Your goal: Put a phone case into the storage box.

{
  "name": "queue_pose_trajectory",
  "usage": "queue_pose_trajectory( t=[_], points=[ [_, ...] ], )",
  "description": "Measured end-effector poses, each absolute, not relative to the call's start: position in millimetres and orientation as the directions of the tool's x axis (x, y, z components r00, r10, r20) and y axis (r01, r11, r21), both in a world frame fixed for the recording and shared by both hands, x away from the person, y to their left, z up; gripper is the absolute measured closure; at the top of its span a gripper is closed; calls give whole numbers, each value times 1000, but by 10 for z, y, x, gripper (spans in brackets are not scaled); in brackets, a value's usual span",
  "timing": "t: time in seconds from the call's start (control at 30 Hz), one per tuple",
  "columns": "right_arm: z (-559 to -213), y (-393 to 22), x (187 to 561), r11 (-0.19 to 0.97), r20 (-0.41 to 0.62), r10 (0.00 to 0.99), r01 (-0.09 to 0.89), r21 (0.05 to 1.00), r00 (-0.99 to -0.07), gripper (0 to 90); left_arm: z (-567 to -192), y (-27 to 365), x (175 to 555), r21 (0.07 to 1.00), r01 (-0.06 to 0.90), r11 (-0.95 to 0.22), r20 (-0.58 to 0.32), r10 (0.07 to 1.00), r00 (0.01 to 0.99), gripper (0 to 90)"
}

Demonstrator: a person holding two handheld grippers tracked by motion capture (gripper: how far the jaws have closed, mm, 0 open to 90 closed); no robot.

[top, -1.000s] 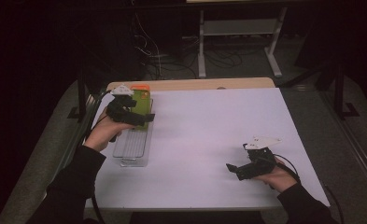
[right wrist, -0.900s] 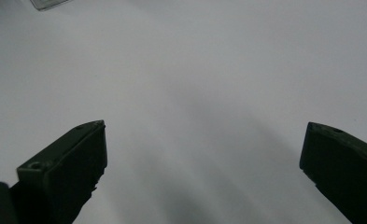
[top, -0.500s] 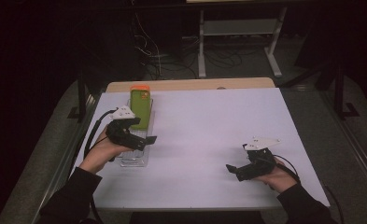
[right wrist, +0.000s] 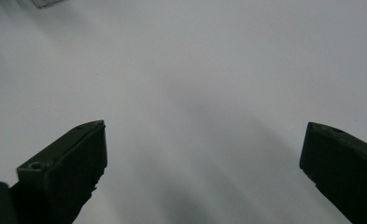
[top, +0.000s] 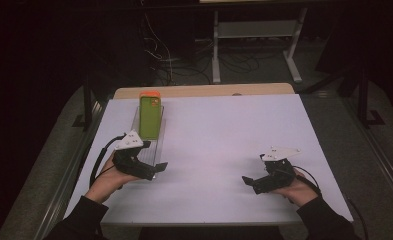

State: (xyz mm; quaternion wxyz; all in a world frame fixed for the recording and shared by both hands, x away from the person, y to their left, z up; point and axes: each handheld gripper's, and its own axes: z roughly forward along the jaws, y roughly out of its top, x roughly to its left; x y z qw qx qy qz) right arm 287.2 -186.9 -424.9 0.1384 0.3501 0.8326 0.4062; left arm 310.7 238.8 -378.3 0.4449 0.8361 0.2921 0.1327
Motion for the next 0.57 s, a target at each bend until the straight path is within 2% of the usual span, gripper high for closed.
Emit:
queue_pose_trajectory(
  t=[0.57],
  points=[
    [-4228,-1852,2852,426,48,696,467,775,-716,1,-3919,2413,2974,825,370,-427,-51,596,802,8]
  ],
)
